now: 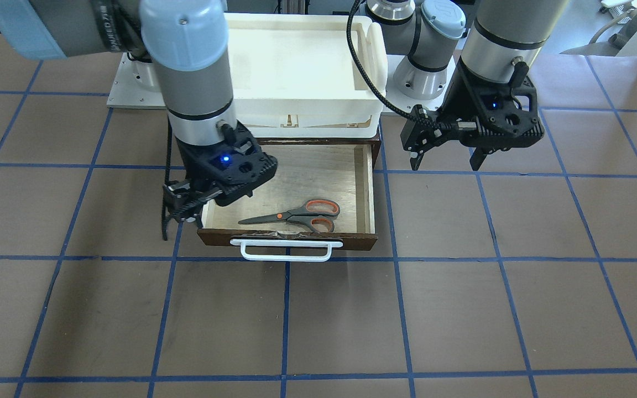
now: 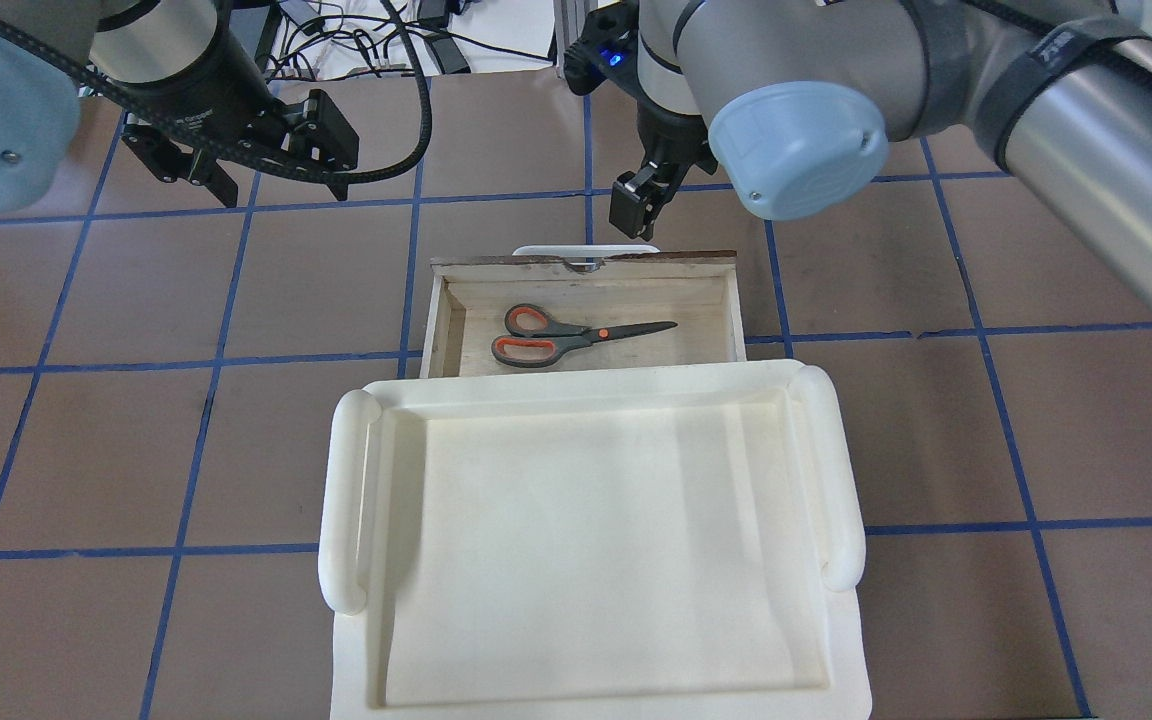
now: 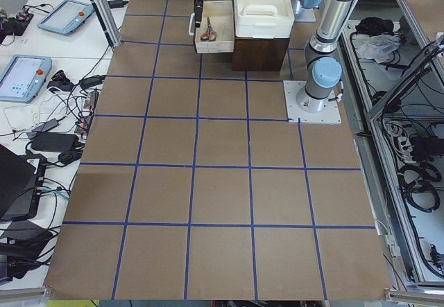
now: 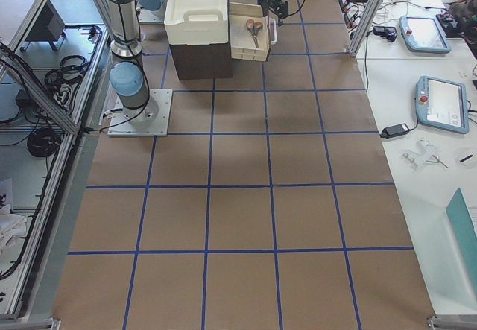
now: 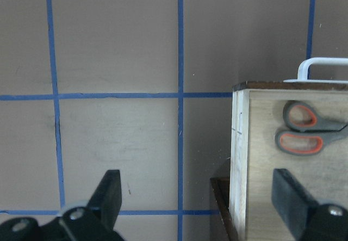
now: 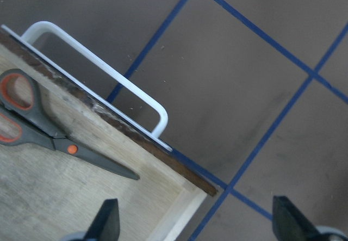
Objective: Put scissors in drawer and close it
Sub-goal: 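Lower the scissors into the drawer, open the right gripper and withdraw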
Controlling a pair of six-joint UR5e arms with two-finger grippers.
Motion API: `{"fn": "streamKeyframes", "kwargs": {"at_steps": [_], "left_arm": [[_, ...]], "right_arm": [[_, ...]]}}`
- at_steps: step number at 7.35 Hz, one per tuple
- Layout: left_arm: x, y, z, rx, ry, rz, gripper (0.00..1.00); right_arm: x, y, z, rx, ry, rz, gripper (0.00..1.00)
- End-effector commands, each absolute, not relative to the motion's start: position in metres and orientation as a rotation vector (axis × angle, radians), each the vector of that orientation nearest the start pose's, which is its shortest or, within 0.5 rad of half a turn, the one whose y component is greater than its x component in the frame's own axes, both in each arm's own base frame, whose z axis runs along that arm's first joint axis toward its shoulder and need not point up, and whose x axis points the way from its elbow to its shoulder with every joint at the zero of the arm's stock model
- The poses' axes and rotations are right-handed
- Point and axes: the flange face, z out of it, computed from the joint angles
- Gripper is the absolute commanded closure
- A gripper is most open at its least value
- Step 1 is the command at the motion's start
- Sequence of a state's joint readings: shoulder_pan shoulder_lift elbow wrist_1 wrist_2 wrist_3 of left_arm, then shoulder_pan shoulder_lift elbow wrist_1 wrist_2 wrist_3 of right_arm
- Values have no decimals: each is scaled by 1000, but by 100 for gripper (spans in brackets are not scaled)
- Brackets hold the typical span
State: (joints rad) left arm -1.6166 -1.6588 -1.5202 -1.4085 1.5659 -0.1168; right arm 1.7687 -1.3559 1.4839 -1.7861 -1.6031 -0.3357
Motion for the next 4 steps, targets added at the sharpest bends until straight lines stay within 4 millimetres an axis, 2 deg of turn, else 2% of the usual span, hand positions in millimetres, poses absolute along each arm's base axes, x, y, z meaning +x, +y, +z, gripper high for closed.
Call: {"fn": "streamKeyframes", "kwargs": {"at_steps": [1, 2, 3, 4], "left_arm": [[-230, -551, 443, -223, 3153, -244, 0], [-261, -561, 428, -215, 3160, -264, 0], [-283, -578, 407, -174, 3161, -227, 0], [-308, -592, 386, -109, 3159, -194, 0]], "right_arm": [[183, -537, 454, -364, 3147, 48, 0], [159, -531, 463, -293, 3153, 96, 0], [145, -532, 465, -254, 3154, 97, 0], [143, -524, 482, -246, 3158, 44, 0]]}}
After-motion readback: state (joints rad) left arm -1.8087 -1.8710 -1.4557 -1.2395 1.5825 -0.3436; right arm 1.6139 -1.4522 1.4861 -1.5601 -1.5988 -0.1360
